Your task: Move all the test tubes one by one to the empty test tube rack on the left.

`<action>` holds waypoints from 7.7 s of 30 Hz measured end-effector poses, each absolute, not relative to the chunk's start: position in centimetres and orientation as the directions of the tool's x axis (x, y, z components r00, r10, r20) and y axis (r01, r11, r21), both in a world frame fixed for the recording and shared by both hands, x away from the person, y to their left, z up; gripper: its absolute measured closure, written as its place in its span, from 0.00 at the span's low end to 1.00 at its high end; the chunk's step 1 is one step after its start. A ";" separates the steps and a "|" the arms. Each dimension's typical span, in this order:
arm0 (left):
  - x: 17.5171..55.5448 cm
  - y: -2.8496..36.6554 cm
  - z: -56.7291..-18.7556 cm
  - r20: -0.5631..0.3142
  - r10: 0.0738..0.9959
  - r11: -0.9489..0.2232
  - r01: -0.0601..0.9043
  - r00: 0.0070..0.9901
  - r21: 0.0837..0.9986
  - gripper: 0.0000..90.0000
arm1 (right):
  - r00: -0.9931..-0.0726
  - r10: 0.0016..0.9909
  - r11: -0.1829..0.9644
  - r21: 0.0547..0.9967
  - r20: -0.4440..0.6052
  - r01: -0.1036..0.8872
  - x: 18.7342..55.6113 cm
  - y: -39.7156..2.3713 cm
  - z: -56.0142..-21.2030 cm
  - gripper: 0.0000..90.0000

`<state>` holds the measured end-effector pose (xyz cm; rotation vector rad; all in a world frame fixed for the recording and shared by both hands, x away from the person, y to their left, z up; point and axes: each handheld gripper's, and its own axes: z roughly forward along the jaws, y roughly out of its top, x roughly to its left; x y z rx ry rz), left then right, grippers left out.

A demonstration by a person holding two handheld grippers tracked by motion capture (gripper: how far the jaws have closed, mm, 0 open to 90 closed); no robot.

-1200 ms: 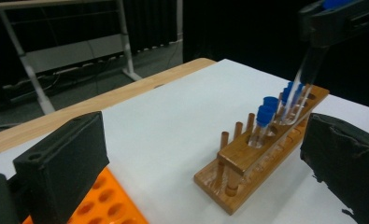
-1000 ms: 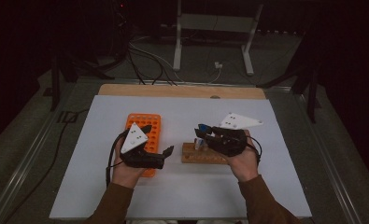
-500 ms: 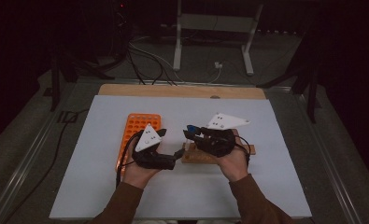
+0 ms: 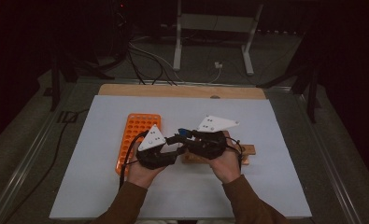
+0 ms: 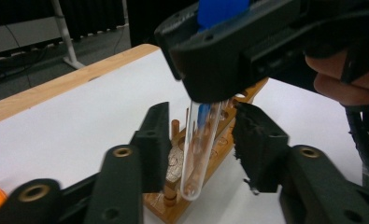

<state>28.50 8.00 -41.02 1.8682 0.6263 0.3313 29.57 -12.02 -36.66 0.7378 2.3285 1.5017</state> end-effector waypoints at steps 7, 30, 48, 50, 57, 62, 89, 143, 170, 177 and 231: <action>28.4 8.2 -41.0 -0.058 0.559 -0.278 0.253 0.827 0.927 0.81 | -0.839 0.542 0.338 0.902 0.047 0.269 29.5 -11.6 -36.9 0.84; 28.4 10.1 -41.4 -0.039 0.601 -0.269 0.248 0.798 0.931 0.86 | -0.816 0.568 0.249 0.923 0.107 0.293 29.3 -13.6 -36.8 0.19; 27.3 15.0 -43.5 -0.051 0.651 -0.240 0.269 0.757 0.933 0.86 | -0.779 0.621 0.236 0.925 0.090 0.296 28.7 -16.2 -37.7 0.13; 27.2 15.4 -43.8 -0.059 0.658 -0.234 0.278 0.750 0.932 0.86 | -0.769 0.633 0.232 0.926 0.090 0.299 28.7 -16.6 -37.7 0.11; 26.7 16.3 -45.0 -0.074 0.665 -0.233 0.300 0.743 0.925 0.86 | -0.733 0.673 0.212 0.924 0.097 0.317 28.9 -18.1 -37.9 0.04; 26.7 16.1 -45.8 -0.080 0.675 -0.244 0.325 0.733 0.914 0.86 | -0.720 0.688 0.207 0.927 0.089 0.312 28.9 -18.9 -38.0 0.04; 26.3 16.2 -48.7 -0.074 0.675 -0.337 0.396 0.734 0.854 0.86 | -0.625 0.773 0.143 0.931 0.108 0.337 28.2 -24.4 -39.4 0.04; 25.4 20.0 -46.7 -0.139 0.805 -0.119 0.388 0.576 0.914 0.00 | -0.592 0.803 0.230 0.881 0.068 0.413 29.7 -25.1 -43.0 0.23; 25.5 20.5 -46.7 -0.146 0.823 -0.095 0.387 0.548 0.917 0.01 | -0.621 0.784 0.339 0.829 0.012 0.445 30.7 -24.0 -45.5 0.79; 25.5 20.6 -46.7 -0.149 0.826 -0.089 0.386 0.544 0.918 0.00 | -0.629 0.777 0.345 0.832 0.006 0.434 30.6 -23.8 -45.5 0.85; 25.1 19.7 -45.4 -0.100 0.840 -0.103 0.339 0.533 0.935 0.00 | -0.697 0.716 0.307 0.879 0.039 0.365 28.6 -21.9 -38.3 0.85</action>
